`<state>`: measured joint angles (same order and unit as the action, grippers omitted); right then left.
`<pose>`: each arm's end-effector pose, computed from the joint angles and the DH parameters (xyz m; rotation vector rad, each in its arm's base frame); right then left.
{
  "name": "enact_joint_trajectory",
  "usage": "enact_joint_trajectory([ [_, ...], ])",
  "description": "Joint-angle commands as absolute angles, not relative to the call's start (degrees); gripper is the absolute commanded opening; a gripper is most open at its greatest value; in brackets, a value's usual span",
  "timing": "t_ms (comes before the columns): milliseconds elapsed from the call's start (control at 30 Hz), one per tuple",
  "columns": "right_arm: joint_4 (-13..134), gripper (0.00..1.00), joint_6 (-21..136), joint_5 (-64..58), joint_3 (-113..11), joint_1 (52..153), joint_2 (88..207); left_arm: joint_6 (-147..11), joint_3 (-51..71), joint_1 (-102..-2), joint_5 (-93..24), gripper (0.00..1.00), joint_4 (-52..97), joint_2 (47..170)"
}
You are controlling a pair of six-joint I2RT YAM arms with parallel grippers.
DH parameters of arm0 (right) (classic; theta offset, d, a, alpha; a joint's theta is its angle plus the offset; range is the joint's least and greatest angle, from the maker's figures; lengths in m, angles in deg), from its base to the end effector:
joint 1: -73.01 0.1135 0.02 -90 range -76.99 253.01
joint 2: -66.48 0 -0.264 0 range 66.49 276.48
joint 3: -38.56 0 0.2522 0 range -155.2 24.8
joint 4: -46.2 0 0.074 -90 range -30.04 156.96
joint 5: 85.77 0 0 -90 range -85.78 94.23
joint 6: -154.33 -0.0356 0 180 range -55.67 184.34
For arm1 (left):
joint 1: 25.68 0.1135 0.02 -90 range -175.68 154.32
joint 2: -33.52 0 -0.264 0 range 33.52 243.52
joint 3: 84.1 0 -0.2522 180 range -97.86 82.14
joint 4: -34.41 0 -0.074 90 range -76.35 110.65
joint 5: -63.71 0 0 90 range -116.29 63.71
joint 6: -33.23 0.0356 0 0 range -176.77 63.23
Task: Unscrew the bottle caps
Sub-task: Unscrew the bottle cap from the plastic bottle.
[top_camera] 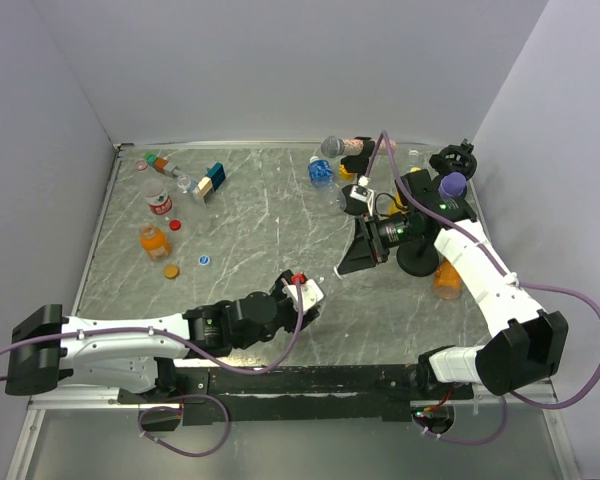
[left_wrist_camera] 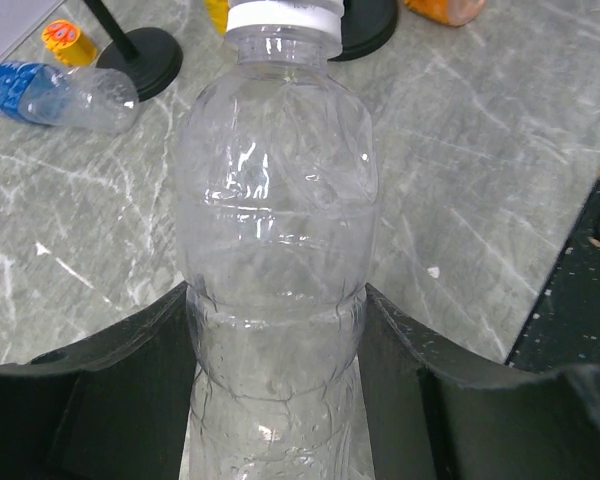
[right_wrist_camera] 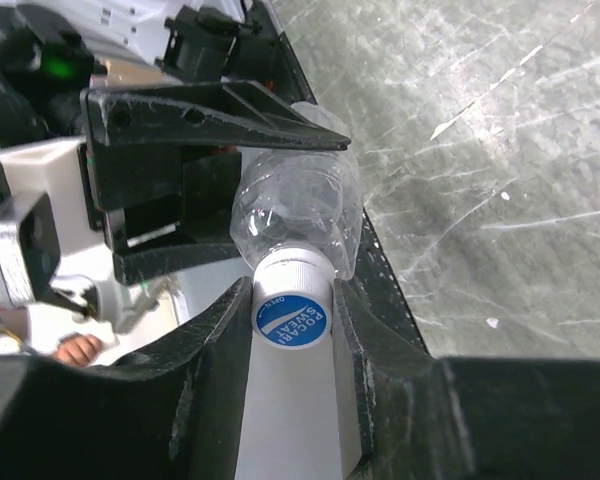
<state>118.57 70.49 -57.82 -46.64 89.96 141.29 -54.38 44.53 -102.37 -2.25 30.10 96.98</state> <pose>0.2218 0.1005 0.3337 -0.8253 2.2565 1.4785 0.0719 -0.2407 0.2668 0.9454 1.6056 -0.5190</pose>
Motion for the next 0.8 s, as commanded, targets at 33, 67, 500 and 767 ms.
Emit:
enact_joint_trajectory([
  [33,126.8,0.14,88.6,-62.2,-52.0,91.1,141.5,-55.8,46.3,-101.2,-11.7,0.01,32.7,92.2],
  [67,128.6,0.13,92.9,-62.5,-52.5,91.5,141.5,-56.4,47.0,-100.1,-15.7,0.01,32.6,91.0],
  [500,109.8,0.13,112.8,-57.2,-38.9,98.3,127.1,-62.4,50.1,-91.5,-38.5,0.01,28.2,83.4],
  [767,115.2,0.72,100.6,-57.4,-48.7,97.3,132.4,-61.1,48.3,-91.4,-35.0,0.01,24.7,86.0],
])
